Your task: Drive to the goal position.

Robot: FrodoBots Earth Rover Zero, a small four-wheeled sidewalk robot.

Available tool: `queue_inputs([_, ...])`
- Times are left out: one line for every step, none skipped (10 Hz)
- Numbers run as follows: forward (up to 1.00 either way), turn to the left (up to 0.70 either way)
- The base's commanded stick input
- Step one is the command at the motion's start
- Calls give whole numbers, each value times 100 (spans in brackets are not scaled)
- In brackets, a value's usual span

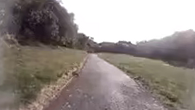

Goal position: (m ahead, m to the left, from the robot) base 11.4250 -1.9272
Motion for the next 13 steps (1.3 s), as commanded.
queue_inputs([100,0])
queue_inputs([100,0])
queue_inputs([100,0])
queue_inputs([100,-1])
queue_inputs([100,-2])
queue_inputs([100,-1])
queue_inputs([100,-1])
queue_inputs([100,0])
queue_inputs([100,0])
queue_inputs([100,0])
queue_inputs([100,0])
queue_inputs([100,0])
queue_inputs([100,0])
